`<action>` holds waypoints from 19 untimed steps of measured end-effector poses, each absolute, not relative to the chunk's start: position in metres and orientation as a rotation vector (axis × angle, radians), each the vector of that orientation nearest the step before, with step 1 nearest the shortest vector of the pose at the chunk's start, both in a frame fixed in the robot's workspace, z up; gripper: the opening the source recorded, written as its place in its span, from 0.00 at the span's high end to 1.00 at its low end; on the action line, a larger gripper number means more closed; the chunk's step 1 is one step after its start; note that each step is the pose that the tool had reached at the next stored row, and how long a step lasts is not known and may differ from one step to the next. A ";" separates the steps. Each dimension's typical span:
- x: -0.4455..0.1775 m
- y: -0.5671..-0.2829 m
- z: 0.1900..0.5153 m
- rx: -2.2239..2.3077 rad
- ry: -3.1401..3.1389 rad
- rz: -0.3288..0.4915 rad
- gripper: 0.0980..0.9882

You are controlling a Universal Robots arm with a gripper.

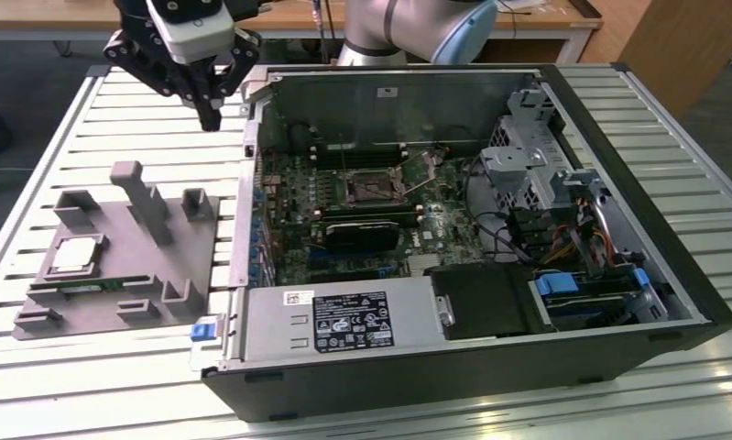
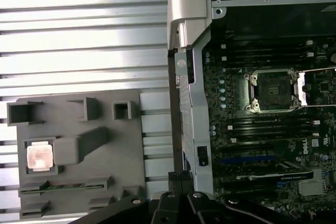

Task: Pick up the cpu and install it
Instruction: 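Reach for the cpu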

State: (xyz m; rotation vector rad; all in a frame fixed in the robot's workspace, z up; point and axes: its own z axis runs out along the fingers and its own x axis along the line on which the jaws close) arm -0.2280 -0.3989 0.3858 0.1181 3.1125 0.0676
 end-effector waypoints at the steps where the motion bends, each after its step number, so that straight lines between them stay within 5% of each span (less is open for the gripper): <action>1: -0.229 -0.399 0.386 0.118 3.113 0.068 0.99; 19: -0.240 -0.399 0.385 0.118 3.112 0.068 0.99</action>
